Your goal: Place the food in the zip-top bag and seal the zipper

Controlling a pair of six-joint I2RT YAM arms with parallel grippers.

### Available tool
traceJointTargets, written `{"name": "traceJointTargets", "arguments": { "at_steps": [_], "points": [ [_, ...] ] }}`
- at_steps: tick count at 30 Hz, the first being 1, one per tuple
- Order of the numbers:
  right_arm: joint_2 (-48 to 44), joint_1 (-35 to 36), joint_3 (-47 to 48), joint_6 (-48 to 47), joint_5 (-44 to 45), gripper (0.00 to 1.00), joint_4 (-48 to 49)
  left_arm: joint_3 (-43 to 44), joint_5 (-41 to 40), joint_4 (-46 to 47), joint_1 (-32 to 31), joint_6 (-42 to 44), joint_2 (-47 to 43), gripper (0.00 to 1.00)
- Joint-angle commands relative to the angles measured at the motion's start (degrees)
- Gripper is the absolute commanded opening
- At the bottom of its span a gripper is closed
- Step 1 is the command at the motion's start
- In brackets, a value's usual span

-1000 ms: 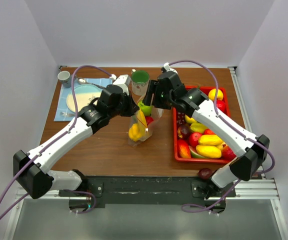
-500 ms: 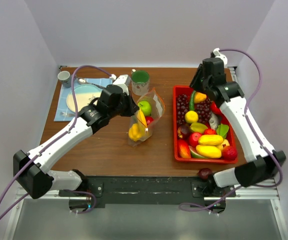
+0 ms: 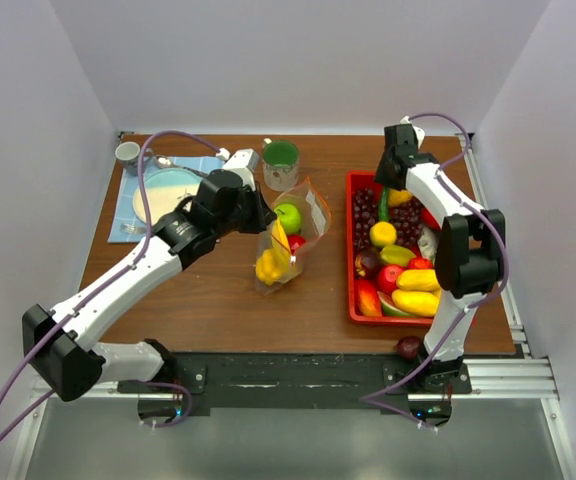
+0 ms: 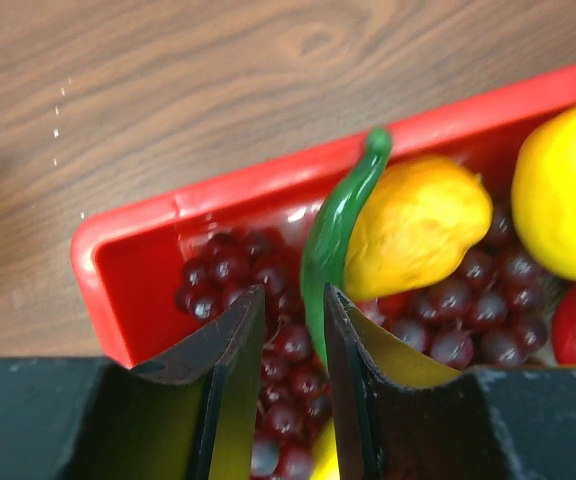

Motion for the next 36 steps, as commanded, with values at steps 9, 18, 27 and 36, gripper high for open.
{"name": "traceJointTargets", "arguments": {
  "at_steps": [9,18,27,36],
  "points": [
    [3.2,-2.3,2.2,-4.0,-0.2,0.39,7.9,2.2,-1.2,0.5,0.5,0.4,-1.4,0.00],
    [4.5,-2.6,2.5,-5.4,1.2,0.38,8.4,2.9,-1.6,-0.2,0.5,0.3,-1.2,0.00],
    [4.7,-2.7,0.9,-5.8,0.5,0.26,10.0,2.5,-1.7,0.1,0.5,-0.1,-1.0,0.00],
    [-4.1,-2.6,-0.1,-4.0,0.2,0.00,6.0,2.2,-1.4,0.8,0.5,-0.3,-0.9,0.00]
  ]
}}
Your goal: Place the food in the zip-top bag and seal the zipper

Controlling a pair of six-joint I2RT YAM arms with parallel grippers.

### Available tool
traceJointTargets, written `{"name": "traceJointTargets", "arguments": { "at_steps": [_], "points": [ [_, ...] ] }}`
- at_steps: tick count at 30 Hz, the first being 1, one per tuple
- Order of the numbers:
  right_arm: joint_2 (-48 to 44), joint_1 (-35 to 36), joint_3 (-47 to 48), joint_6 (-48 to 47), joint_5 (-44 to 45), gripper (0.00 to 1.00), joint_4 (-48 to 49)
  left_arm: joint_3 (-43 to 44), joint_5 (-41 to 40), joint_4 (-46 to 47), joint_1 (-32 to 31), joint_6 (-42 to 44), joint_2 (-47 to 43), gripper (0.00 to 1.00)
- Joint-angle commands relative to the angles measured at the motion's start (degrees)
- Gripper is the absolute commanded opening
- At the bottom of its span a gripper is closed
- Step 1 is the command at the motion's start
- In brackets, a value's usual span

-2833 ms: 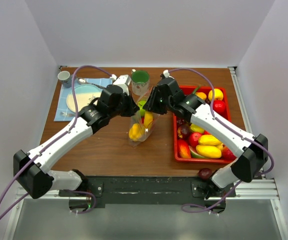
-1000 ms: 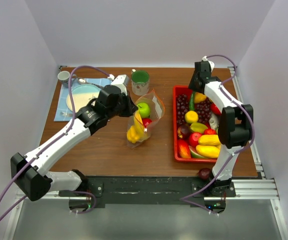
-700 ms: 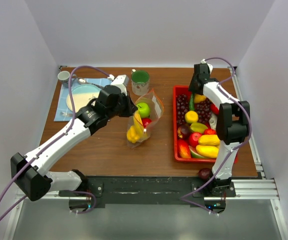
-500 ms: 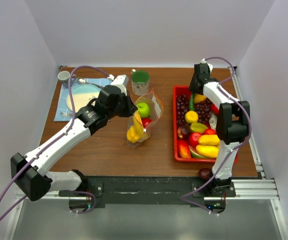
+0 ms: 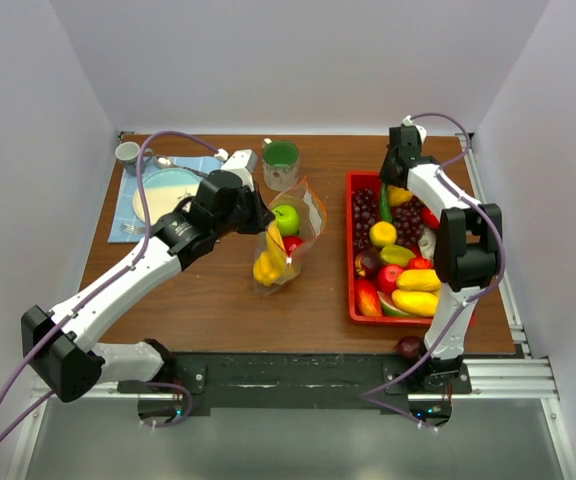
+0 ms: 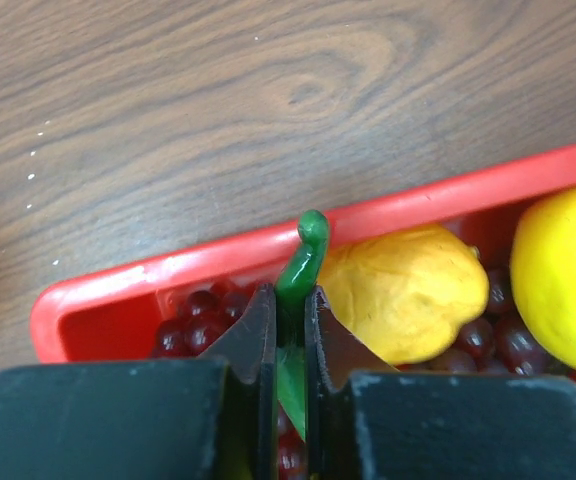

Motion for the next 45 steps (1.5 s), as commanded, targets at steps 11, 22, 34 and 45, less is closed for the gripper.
{"name": "traceJointTargets", "arguments": {
  "at_steps": [11,22,34,45],
  "points": [
    [-19.9,-0.3,-3.5,4.2,-5.3,0.00,-3.4,1.7,-0.1,2.6,0.5,-0.4,-0.2,0.00],
    [-36.6,10.2,-0.6,12.3,-9.5,0.00,-2.9,1.5,0.2,3.0,0.4,-0.3,0.0,0.00],
    [-38.3,30.5,-5.1,16.1,-1.9,0.00,6.9,1.8,0.5,3.5,0.5,-0.8,0.5,0.00],
    [-36.7,39.0,-15.2,16.1,4.7,0.00,9.5,1.8,0.1,3.1,0.5,-0.7,-0.2,0.00]
  ]
}}
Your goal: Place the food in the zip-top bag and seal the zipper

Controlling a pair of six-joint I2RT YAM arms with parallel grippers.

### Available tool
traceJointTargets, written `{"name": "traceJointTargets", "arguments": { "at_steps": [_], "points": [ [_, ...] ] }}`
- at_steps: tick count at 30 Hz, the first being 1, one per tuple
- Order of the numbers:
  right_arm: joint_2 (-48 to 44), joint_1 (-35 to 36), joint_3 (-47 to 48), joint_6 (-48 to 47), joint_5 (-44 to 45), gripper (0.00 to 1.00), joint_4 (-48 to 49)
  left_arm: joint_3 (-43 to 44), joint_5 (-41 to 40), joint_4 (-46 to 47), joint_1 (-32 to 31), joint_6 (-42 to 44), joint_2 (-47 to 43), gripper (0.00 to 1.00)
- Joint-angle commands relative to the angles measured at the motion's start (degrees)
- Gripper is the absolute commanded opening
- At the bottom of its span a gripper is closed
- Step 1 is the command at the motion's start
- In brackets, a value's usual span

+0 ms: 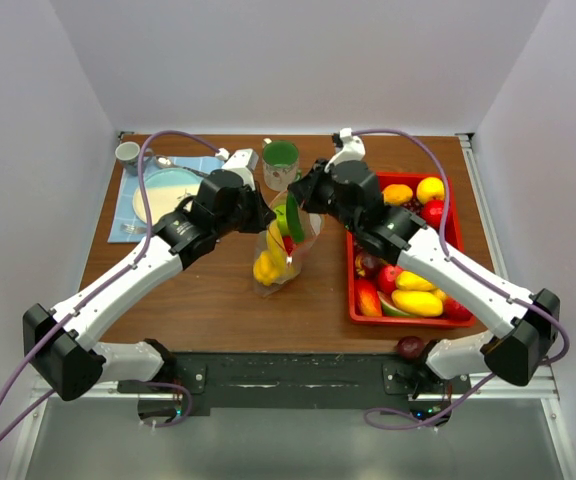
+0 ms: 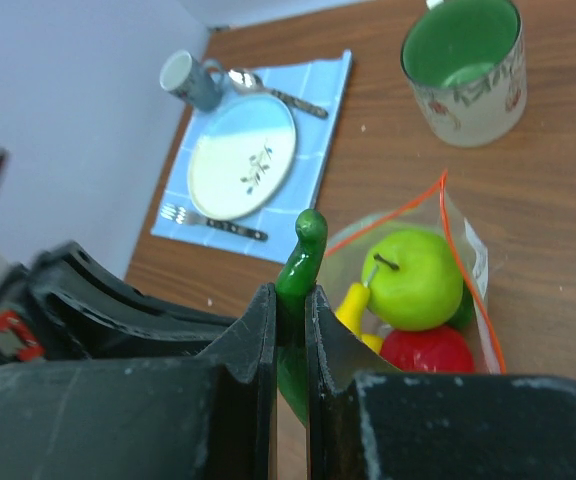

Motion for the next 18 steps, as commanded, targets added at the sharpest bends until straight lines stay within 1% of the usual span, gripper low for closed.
{"name": "traceJointTargets", "arguments": {
  "at_steps": [1,3,4,6,7,9,10,12,13,16,17,18],
  "points": [
    [-0.3,1.5,-2.1,0.6,4.4,0.00,2.8,1.8,0.1,2.3,0.5,-0.6,-0.7,0.00],
    [0.2,2.6,-2.3,0.3,5.7,0.02,1.4,1.8,0.3,2.5,0.4,-0.7,-0.6,0.00],
    [0.5,3.0,-2.2,0.1,6.4,0.08,0.7,1.8,0.4,2.4,0.5,-0.7,-0.6,0.00],
    [0.7,3.7,-1.9,-0.3,8.8,0.16,-1.5,1.8,0.3,2.5,0.5,-0.8,-0.7,0.00],
    [0.7,3.7,-1.9,-0.3,9.3,0.25,-2.2,1.8,0.3,2.5,0.5,-0.6,-0.7,0.00],
    [0.8,3.8,-1.7,-0.7,10.0,0.37,-3.7,1.8,0.4,2.5,0.5,-0.8,-0.7,0.00],
    [0.9,3.8,-1.4,-0.9,10.4,0.46,-4.3,1.8,0.4,2.6,0.5,-0.7,-0.7,0.00],
    [1.1,3.8,-1.1,-1.1,10.7,0.53,-5.7,1.7,0.5,2.5,0.5,-0.7,-0.8,0.00],
    [1.0,3.8,-1.0,-1.2,10.7,0.60,-5.9,1.7,0.5,2.6,0.5,-0.7,-0.9,0.00],
    [0.3,3.9,-0.2,-1.7,11.4,0.63,-7.5,1.6,0.3,2.6,0.5,-0.5,-0.9,0.00],
    [0.0,3.8,1.6,-2.2,12.4,0.63,-8.4,1.6,0.2,2.6,0.5,-0.4,-0.8,0.00],
    [0.0,3.8,2.8,-3.2,13.2,0.63,-11.1,1.6,0.2,2.6,0.5,-0.4,-0.9,0.00]
  ]
}}
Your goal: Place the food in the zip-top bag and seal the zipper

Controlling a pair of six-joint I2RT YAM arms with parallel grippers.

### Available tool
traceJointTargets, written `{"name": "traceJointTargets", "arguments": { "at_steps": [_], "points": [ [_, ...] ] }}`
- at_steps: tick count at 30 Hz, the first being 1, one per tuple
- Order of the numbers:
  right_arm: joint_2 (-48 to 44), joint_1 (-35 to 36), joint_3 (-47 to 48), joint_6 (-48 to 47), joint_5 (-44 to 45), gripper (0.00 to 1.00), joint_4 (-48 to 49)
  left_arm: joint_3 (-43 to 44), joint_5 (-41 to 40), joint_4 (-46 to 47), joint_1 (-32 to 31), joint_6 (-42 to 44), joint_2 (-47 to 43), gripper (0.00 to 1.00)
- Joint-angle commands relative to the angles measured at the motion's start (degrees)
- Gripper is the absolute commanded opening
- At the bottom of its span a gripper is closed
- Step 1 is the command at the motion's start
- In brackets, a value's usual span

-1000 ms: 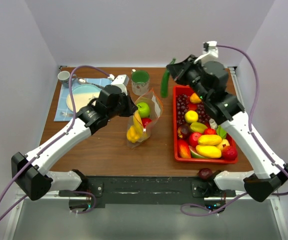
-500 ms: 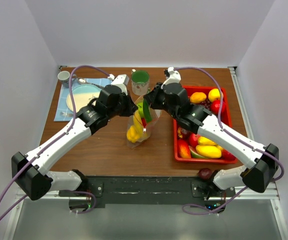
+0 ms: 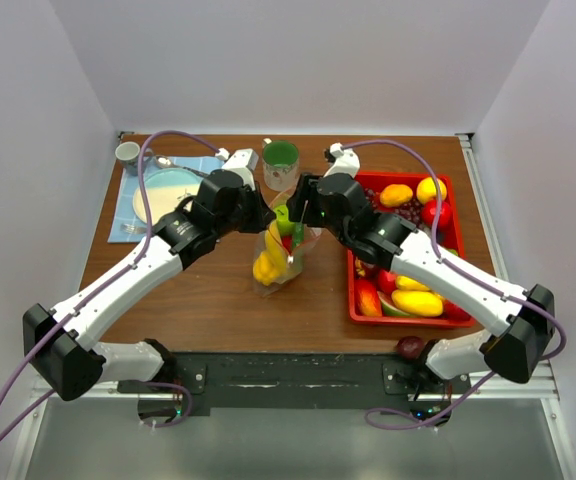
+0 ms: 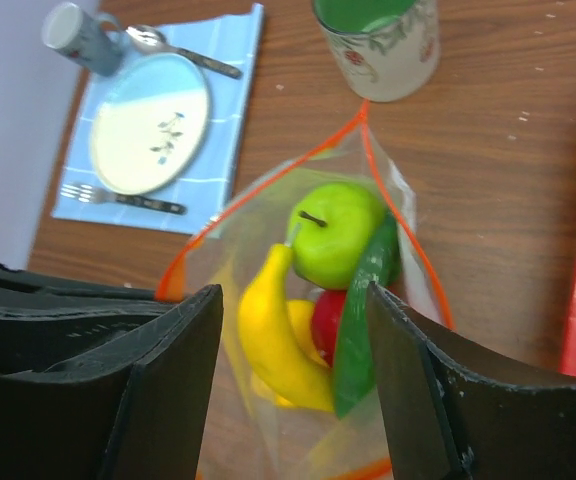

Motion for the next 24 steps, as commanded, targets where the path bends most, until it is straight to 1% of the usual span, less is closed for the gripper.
{"name": "traceJointTargets", "arguments": {
  "at_steps": [1,3,5,7,8,9,11,12,15,18,19,20,22,23,24],
  "points": [
    [-0.8,0.2,6.2,-2.7,5.8,0.63,-6.5,1.6,0.2,2.5,0.5,-0.4,-0.9,0.00],
    [-0.9,0.1,10.0,-4.2,9.3,0.64,-12.5,1.6,0.1,2.5,0.5,-0.2,-1.1,0.00],
    [-1.5,-0.5,11.2,-4.8,11.8,0.63,-15.6,1.6,0.1,2.4,0.5,-0.2,-1.2,0.00],
    [-3.8,-3.3,10.2,-4.5,11.4,0.63,-18.5,1.5,0.1,2.3,0.5,-0.1,-1.3,0.00],
    [-4.7,-5.0,7.7,-4.1,10.1,0.63,-18.8,1.4,0.2,2.3,0.5,-0.1,-1.4,0.00],
    [-5.8,-9.1,6.0,-3.2,6.8,0.63,-19.2,1.4,0.2,2.3,0.5,-0.1,-1.4,0.00],
    [-9.1,-13.5,0.7,-2.5,3.8,0.63,-19.0,1.3,0.2,2.3,0.6,-0.1,-1.3,0.00],
    [-10.0,-17.5,-0.7,-2.1,2.0,0.63,-19.6,1.2,0.3,2.5,0.6,0.0,-1.4,0.00],
    [-12.4,-24.0,-5.4,-1.6,1.0,0.63,-20.7,1.0,0.9,2.6,0.6,0.0,-1.4,0.00],
    [-12.2,-30.6,-8.9,-1.8,0.5,0.64,-19.5,0.6,1.8,3.3,0.7,-0.1,-1.3,0.00],
    [-10.8,-32.5,-9.7,-1.9,-1.3,0.64,-18.9,0.4,2.0,3.6,0.6,-0.2,-1.4,0.00],
    [-9.9,-36.4,-10.0,-2.3,-2.7,0.64,-18.1,0.2,2.5,3.7,0.7,-0.2,-1.4,0.00],
    [-8.0,-39.6,-10.3,-2.6,-5.6,0.64,-14.5,0.0,2.6,3.9,0.7,-0.2,-1.4,0.00],
    [-5.8,-41.4,-10.1,-3.0,-5.1,0.65,-13.2,-0.1,2.6,3.9,0.7,-0.2,-1.5,0.00],
    [-4.6,-42.1,-9.8,-3.2,-4.8,0.67,-11.1,-0.1,2.6,3.7,0.7,-0.2,-1.7,0.00]
  ]
}}
